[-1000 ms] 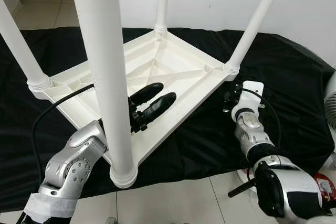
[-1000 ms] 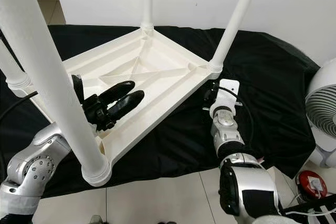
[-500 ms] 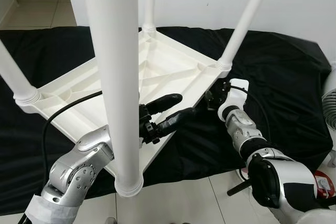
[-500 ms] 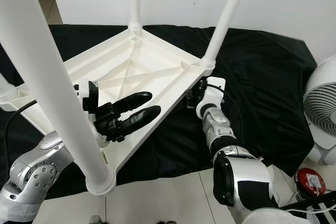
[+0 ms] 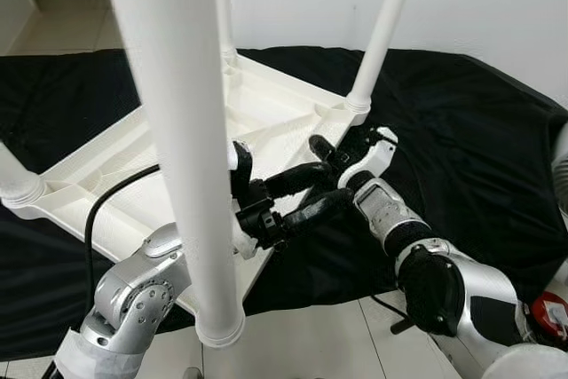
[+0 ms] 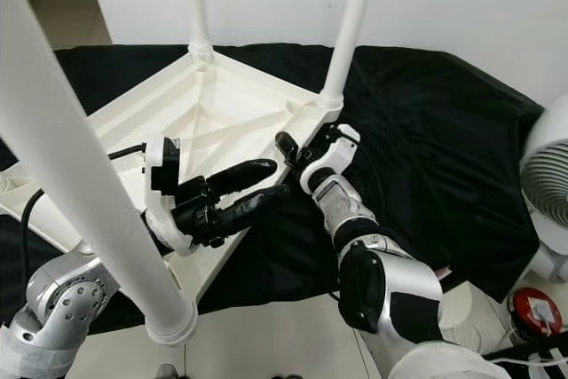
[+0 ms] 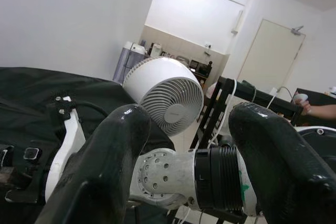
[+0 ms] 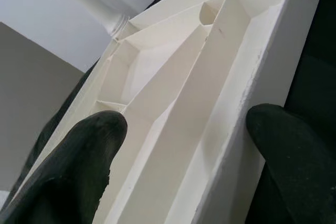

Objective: Building children table

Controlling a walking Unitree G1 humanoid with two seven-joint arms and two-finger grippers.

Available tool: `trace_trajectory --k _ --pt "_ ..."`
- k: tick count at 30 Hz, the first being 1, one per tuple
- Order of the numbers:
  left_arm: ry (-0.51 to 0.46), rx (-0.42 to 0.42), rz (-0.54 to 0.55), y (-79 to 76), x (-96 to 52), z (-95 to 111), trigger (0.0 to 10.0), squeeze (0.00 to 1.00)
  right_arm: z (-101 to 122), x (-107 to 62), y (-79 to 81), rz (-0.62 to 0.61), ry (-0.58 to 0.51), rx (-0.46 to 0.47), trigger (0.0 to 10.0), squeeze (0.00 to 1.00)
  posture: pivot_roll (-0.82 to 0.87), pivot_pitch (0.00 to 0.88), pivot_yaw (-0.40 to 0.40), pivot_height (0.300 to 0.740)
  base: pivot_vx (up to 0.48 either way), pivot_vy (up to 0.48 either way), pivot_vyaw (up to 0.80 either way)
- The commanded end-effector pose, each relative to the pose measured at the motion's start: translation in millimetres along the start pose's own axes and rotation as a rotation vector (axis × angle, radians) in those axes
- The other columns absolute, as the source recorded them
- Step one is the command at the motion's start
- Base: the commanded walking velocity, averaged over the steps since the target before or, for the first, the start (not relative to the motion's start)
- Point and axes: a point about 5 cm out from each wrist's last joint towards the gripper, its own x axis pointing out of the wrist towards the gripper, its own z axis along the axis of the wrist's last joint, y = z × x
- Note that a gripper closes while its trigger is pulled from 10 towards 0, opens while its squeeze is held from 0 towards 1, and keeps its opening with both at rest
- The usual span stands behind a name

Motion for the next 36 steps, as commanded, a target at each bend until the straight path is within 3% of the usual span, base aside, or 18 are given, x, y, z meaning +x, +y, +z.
trace_trajectory --k 1,11,17,26,28,31,34,36 --pt "0.009 -0.018 -0.028 -6.5 3.9 -2.3 10.0 0.00 -8.0 -0.1 1.9 0.019 0.036 0.028 10.0 0.00 0.14 0.095 -0.046 0.740 0.000 0.000 0.00" --pt "-0.003 -0.031 -0.026 -8.9 9.9 -1.3 10.0 0.00 -27.0 3.1 15.2 0.063 0.127 0.039 10.0 0.00 0.14 0.095 -0.041 0.740 0.000 0.000 0.00" --pt "-0.014 -0.023 0.001 -7.8 14.3 0.3 10.0 0.00 -43.7 4.0 24.9 0.077 0.178 0.161 10.0 0.00 0.14 0.096 -0.037 0.740 0.000 0.000 0.00" --pt "-0.028 0.005 0.063 -4.4 22.9 -1.0 10.0 0.00 -57.2 3.3 32.1 0.099 0.208 0.131 10.0 0.00 0.15 0.099 -0.046 0.740 0.000 0.000 0.00" --pt "-0.004 0.060 0.134 6.6 15.5 -1.0 10.0 0.00 -48.5 3.2 27.2 0.091 0.151 0.060 10.0 0.00 0.16 0.102 -0.053 0.740 0.000 0.000 0.00" --pt "0.003 0.079 0.159 10.6 12.1 -0.2 10.0 0.00 -45.5 2.8 24.9 0.087 0.136 0.039 10.0 0.00 0.16 0.102 -0.053 0.740 0.000 0.000 0.00" --pt "0.056 0.163 0.305 35.1 -9.8 4.5 10.0 0.00 -28.1 -2.5 9.6 0.077 0.049 -0.046 10.0 0.00 0.16 0.102 -0.059 0.740 0.000 0.000 0.00" --pt "0.068 0.176 0.345 41.5 -15.7 6.2 10.0 0.00 -24.1 -4.5 5.2 0.072 0.030 -0.065 10.0 0.00 0.16 0.102 -0.059 0.740 0.000 0.000 0.00"
